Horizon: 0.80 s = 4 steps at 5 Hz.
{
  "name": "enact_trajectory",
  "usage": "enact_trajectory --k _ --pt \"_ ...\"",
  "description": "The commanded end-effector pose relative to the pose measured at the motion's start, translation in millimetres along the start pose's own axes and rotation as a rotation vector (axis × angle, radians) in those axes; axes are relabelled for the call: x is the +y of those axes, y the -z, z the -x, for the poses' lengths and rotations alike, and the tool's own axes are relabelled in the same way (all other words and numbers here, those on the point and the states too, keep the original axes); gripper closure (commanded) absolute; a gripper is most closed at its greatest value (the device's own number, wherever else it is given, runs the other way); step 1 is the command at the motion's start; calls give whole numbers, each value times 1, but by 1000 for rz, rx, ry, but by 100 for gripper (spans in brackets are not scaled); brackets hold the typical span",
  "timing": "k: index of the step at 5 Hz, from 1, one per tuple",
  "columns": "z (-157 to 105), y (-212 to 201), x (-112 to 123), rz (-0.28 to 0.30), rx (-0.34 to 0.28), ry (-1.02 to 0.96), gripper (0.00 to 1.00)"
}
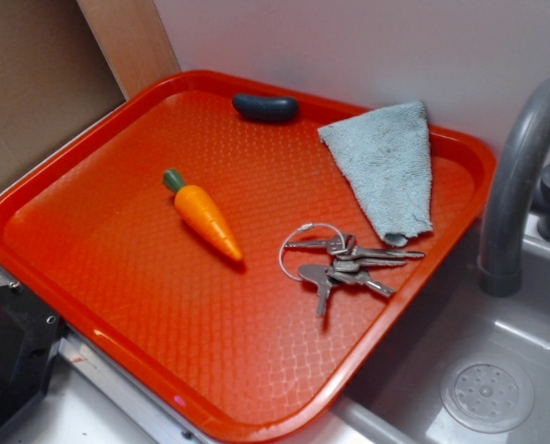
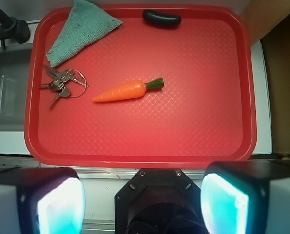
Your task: Grab the blue cloth.
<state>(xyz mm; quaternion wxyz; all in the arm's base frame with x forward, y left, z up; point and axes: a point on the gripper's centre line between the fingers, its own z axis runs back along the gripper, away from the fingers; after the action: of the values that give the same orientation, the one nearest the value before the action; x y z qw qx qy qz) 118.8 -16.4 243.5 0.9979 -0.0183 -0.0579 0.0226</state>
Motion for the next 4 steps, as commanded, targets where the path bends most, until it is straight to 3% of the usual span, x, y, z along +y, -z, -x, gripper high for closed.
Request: enact_trajectory --k 1,2,3,4 --pt "0 0 0 0 0 0 0" --pt "-45 25 -51 -91 -58 -52 0" --pt "-97 48 -97 4 -140 -180 0" --pt "-137 75 -122 243 -218 -304 0"
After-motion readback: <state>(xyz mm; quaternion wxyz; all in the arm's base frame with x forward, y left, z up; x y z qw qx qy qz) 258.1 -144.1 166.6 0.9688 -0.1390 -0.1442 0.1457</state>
